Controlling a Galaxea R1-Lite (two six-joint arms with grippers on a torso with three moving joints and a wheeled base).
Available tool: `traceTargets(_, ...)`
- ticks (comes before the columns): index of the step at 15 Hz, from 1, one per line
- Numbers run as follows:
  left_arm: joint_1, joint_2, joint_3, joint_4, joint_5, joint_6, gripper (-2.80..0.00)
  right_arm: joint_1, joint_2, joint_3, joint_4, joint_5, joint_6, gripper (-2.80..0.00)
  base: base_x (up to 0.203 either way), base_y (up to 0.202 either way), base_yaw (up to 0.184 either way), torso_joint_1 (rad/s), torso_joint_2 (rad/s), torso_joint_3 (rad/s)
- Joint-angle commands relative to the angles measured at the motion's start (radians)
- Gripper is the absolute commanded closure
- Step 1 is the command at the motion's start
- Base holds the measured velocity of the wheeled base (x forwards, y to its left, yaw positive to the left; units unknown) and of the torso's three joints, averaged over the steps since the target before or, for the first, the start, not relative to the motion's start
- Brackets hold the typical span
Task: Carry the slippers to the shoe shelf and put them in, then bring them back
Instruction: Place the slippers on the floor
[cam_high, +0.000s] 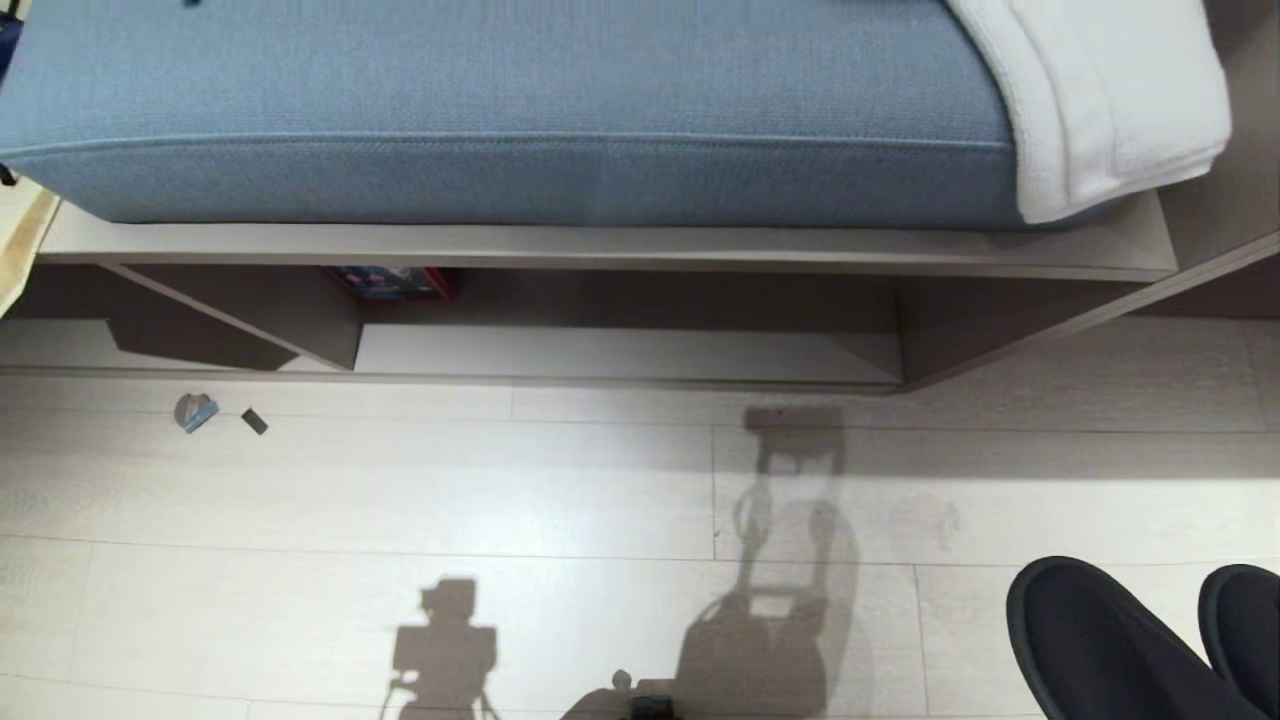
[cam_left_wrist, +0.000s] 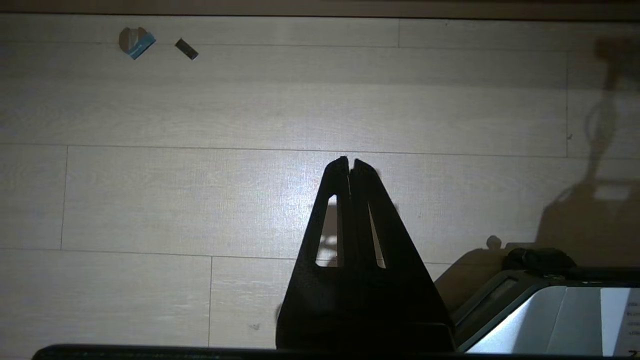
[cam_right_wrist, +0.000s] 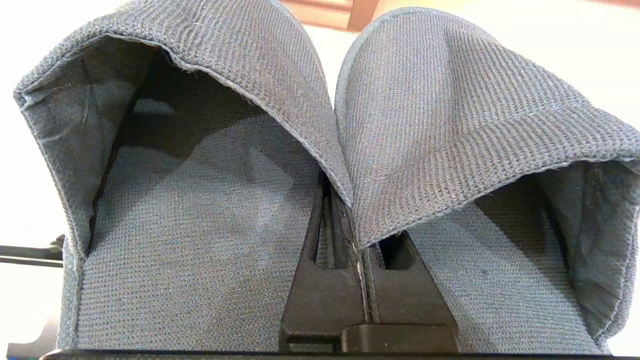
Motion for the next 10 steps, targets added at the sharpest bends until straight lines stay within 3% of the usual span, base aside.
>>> traceTargets(1,0.0,0.001,0.0,0.0,0.0,-0.001,0.0,0.0,0.003,0.0,0.0,0.0,-0.001,0.0,0.0,0.0,0.0,0.001,0.0,0.215)
traceTargets(10,0.0,0.001,0.0,0.0,0.0,-0.001,0.0,0.0,0.003,0.0,0.0,0.001,-0.001,0.0,0.0,0.0,0.0,0.004,0.0,0.204)
